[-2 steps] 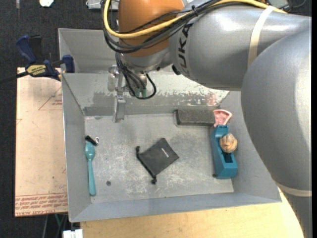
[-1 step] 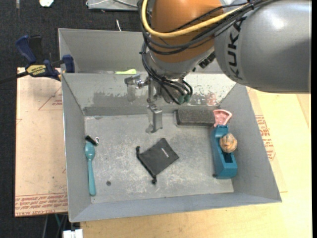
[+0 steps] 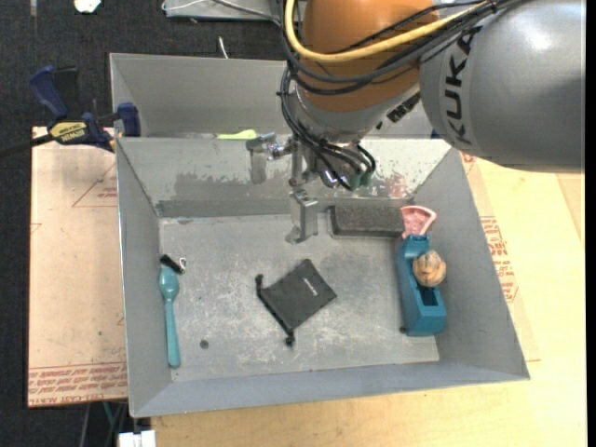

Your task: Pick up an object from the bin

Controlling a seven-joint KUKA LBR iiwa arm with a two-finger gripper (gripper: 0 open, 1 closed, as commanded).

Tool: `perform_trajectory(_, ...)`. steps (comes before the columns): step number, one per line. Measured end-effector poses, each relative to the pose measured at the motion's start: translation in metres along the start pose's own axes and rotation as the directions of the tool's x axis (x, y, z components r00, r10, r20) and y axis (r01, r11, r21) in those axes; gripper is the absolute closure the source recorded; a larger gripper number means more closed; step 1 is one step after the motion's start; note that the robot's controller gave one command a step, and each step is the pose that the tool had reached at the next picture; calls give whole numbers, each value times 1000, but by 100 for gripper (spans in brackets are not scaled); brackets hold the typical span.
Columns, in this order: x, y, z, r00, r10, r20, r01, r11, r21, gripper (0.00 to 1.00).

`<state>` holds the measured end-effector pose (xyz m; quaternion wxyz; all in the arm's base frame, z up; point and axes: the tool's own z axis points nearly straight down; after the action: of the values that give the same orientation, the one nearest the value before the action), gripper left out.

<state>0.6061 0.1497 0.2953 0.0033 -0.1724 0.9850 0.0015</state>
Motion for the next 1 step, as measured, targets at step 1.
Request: perform_trajectory(1, 42, -1, 8, 996, -90, -3, 90, 996, 1, 0)
